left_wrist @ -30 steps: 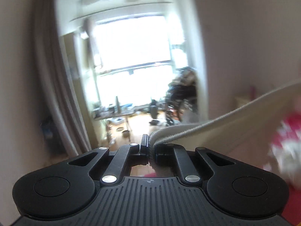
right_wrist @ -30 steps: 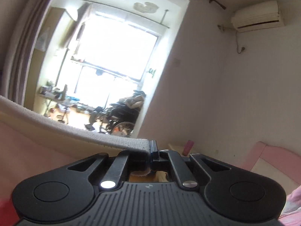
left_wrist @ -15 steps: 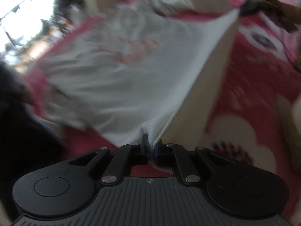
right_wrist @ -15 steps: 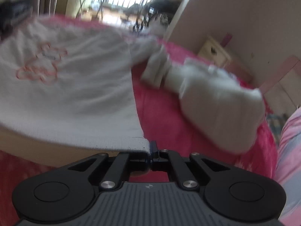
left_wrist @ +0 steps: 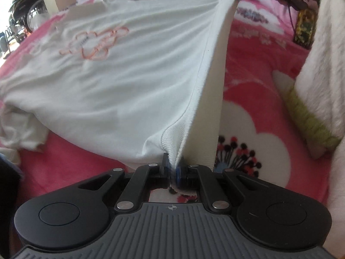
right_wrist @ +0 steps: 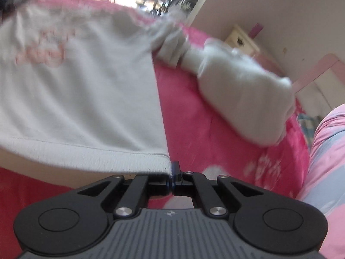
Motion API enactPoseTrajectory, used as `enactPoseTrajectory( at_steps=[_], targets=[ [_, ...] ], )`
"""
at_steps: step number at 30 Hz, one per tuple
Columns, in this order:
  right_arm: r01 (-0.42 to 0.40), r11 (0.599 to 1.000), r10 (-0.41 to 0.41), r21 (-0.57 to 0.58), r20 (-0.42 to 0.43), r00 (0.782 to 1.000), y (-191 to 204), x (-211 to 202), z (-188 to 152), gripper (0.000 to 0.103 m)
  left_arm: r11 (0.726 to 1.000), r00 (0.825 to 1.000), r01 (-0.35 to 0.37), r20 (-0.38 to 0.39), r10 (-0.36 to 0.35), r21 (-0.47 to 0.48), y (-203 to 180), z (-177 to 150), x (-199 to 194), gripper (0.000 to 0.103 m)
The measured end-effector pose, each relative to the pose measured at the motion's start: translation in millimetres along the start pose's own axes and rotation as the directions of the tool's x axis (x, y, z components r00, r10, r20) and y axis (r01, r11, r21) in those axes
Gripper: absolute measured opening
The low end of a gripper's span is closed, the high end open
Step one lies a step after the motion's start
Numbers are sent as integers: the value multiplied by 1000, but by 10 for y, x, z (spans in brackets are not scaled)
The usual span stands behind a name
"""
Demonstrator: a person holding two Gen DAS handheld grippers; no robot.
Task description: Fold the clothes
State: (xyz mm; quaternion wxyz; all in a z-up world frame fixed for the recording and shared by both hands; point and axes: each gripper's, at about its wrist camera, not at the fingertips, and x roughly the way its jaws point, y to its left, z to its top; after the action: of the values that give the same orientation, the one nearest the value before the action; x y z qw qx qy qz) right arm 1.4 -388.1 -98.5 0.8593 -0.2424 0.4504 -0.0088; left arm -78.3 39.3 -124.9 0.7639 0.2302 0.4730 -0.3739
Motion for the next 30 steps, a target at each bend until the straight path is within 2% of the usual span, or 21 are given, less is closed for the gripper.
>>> enactPoseTrajectory(
  at_steps=[1, 2, 4, 6, 7, 11, 15, 18, 20, 23, 25, 27, 30],
  targets=[
    [-9, 1000, 8, -11, -18, 1000, 62, 94, -53, 1, 1000, 1000, 1, -9, -1, -5, -14, -25, 18, 7],
    [-19, 1000, 19, -20, -37, 999, 123, 186, -105, 1, 1000, 1000, 6, -19, -6, -10, -29, -50, 17, 14],
    [-23, 998, 20, -55, -53, 998, 196, 247, -208, 10, 1000, 1000, 14, -26, -14, -24, -51, -94, -41, 21],
    [18, 997, -21, -75, -36, 999, 193, 181, -274, 43, 997, 997, 57, -47, -59, -44, -55, -153, -114, 30],
    [36, 997, -38, -73, -34, 999, 165, 139, -296, 45, 996, 995, 73, -67, -76, -59, -48, -199, -131, 32],
    [7, 999, -9, -35, -52, 999, 9, -68, -340, 50, 986, 984, 95, -138, -113, -135, 24, -410, -187, 32],
    [49, 996, -58, -76, -123, 991, -33, -145, -488, 50, 962, 989, 55, -116, -89, -267, 276, -551, -308, 32],
    [74, 997, -71, 9, -175, 982, -187, -143, -625, 49, 915, 996, 61, -31, -80, -400, 487, -529, -388, 33],
    [47, 987, -22, 155, -161, 987, -340, -167, -607, 49, 863, 995, 99, 45, -89, -495, 616, -474, -401, 33],
    [-53, 913, 90, 405, -72, 993, -533, -234, -532, 49, 778, 984, 177, 117, -134, -603, 734, -399, -309, 35],
    [-112, 858, 144, 501, -25, 989, -581, -217, -472, 49, 737, 980, 196, 121, -155, -646, 765, -368, -204, 35],
    [-145, 824, 174, 548, 0, 985, -594, -157, -406, 49, 720, 979, 201, 114, -169, -664, 764, -350, -128, 35],
    [-177, 797, 202, 578, 22, 979, -581, -54, -334, 49, 696, 978, 202, 99, -186, -689, 781, -350, -19, 35]
  ],
)
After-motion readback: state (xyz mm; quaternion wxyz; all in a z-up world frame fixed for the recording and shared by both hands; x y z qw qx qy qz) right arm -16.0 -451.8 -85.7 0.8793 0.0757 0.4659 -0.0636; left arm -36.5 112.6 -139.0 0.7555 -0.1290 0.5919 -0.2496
